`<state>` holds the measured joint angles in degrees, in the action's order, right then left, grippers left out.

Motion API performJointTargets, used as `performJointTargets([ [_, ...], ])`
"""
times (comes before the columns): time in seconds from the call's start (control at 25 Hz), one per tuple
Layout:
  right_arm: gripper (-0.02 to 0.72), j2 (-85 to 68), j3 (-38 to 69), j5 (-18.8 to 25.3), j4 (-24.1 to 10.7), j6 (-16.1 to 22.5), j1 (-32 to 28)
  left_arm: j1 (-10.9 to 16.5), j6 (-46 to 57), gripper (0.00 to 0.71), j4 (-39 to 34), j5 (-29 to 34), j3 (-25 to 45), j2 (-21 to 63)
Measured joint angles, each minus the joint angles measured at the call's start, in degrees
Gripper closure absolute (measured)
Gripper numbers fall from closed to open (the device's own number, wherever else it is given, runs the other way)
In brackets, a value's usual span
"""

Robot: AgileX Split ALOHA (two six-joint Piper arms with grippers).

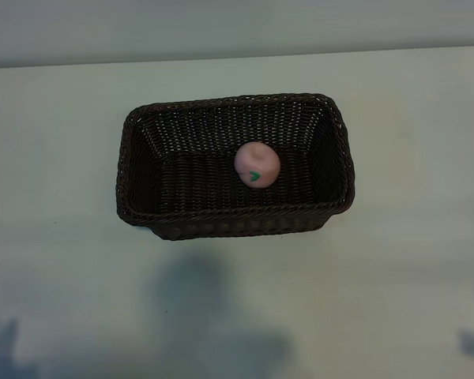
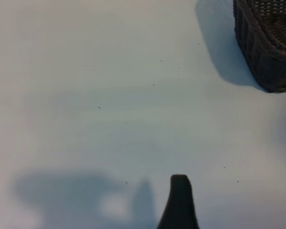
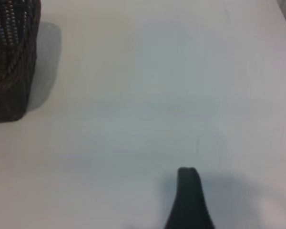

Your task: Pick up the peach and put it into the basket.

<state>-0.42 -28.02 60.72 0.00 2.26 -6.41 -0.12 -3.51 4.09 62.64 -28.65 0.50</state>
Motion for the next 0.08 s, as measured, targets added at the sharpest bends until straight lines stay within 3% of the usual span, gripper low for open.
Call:
performJointTargets([
  [0.08,0.201,0.0,0.0,0.0,0.0,0.0,0.0,0.0,0.0,0.120,0.0,0.0,0.0,0.0],
])
